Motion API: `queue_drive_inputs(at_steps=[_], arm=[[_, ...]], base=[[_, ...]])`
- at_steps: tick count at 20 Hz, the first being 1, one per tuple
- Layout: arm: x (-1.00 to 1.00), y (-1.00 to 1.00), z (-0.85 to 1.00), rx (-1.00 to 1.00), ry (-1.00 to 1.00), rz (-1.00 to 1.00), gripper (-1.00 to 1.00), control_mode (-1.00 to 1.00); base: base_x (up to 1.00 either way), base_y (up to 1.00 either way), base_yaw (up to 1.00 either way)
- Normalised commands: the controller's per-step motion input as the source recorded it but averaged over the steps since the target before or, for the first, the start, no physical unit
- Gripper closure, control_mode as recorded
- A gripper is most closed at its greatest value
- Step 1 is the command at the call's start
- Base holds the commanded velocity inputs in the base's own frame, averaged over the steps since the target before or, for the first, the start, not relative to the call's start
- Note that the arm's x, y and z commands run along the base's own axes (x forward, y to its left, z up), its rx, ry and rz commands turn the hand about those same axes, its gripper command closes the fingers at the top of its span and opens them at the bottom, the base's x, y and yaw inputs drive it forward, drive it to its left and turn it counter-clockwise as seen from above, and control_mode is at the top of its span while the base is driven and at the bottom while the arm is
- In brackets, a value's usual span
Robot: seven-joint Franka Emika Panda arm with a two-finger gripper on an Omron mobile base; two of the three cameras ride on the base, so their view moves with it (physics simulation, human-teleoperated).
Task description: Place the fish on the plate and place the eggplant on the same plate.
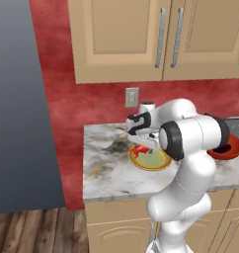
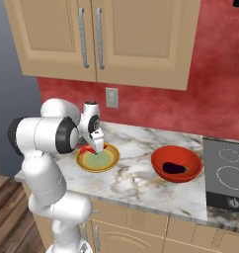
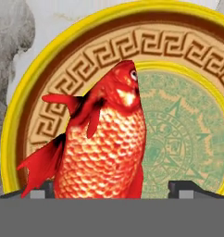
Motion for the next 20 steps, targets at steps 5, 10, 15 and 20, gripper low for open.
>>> queue_drive_inputs(at_steps=[5,10,15,20], arm=[[-0.08,-0.06,0.32,0.0,0.08,0.0,-1.0,-1.0],[-0.12,-0.07,0.07,0.0,0.04,0.01,-1.0,-1.0],[-0.22,0.0,-0.2,0.05,-0.02,0.04,-1.0,-1.0],[-0.07,0.03,-0.23,0.13,-0.23,0.08,-1.0,-1.0]], base=[[0.0,0.0,0.0],[0.0,0.0,0.0],[0.0,0.0,0.0],[0.0,0.0,0.0]])
